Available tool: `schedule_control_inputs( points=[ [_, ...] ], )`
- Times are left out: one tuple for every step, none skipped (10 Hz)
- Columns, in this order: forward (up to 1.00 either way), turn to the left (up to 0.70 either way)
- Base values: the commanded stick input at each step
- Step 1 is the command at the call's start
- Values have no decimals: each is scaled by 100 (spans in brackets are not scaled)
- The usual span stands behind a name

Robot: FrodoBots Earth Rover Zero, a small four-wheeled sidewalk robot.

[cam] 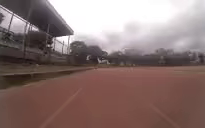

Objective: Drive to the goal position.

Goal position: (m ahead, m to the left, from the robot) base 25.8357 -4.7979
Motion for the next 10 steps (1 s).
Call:
schedule_control_inputs(
  points=[
    [100, 0],
    [100, 0],
    [100, 0],
    [100, 0],
    [100, 0],
    [100, 0],
    [100, 0],
    [100, 0],
    [100, 0],
    [100, 0]
  ],
)
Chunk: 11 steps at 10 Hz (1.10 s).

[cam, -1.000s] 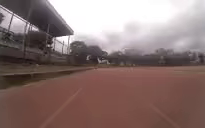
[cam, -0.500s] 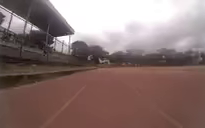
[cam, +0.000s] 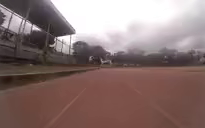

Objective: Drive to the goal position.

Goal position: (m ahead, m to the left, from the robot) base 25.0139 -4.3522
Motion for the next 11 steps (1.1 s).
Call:
schedule_control_inputs(
  points=[
    [100, 0],
    [100, 0],
    [100, 0],
    [100, 0],
    [100, 0],
    [100, -14],
    [100, -27],
    [100, -27],
    [100, -27],
    [100, -27],
    [100, -27]
  ],
)
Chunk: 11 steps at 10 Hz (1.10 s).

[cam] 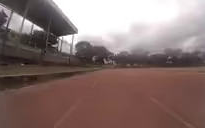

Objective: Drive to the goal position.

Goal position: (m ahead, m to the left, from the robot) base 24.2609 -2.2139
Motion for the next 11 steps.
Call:
schedule_control_inputs(
  points=[
    [100, -27],
    [100, -27],
    [100, -27],
    [100, -27],
    [100, -27],
    [100, -27],
    [100, -19],
    [100, -4],
    [100, 0],
    [100, 0],
    [100, 0]
  ],
)
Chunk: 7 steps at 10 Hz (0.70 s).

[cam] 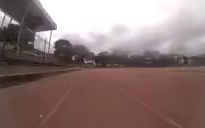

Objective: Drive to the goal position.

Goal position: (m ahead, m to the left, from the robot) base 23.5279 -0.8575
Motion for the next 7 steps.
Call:
schedule_control_inputs(
  points=[
    [100, 0],
    [100, 0],
    [100, 0],
    [100, 0],
    [100, 0],
    [100, 0],
    [100, 0]
  ],
)
